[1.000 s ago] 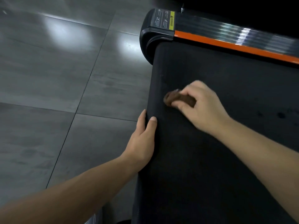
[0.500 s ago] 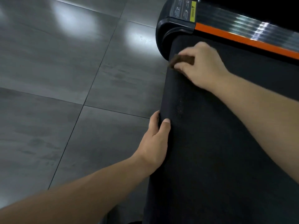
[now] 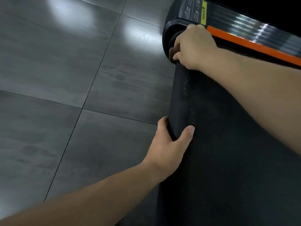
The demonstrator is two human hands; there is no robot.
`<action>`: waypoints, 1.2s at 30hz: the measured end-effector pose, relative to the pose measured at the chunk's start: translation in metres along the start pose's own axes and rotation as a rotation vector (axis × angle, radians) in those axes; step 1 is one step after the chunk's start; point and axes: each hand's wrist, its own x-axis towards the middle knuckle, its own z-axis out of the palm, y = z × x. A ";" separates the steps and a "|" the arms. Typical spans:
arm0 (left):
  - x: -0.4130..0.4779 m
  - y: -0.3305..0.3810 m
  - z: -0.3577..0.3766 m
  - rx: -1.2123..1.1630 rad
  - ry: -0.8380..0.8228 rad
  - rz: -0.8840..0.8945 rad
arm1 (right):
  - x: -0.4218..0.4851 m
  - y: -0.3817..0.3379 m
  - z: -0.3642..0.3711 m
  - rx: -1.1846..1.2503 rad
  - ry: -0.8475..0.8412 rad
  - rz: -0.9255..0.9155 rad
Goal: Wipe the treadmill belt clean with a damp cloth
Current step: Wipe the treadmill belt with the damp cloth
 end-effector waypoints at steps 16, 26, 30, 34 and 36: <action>0.000 -0.003 -0.003 0.001 -0.010 0.017 | -0.032 0.003 0.004 0.150 -0.167 -0.229; 0.002 -0.011 -0.001 -0.128 0.000 -0.001 | -0.052 -0.001 0.011 0.259 0.028 -0.103; -0.014 -0.020 -0.002 -0.139 0.011 -0.032 | -0.099 -0.004 0.005 0.380 -0.084 -0.330; -0.025 -0.028 -0.001 -0.127 0.020 -0.030 | -0.067 0.003 0.008 0.334 0.071 -0.097; -0.026 -0.033 -0.001 -0.114 0.036 -0.034 | -0.084 -0.010 0.015 0.388 0.111 -0.059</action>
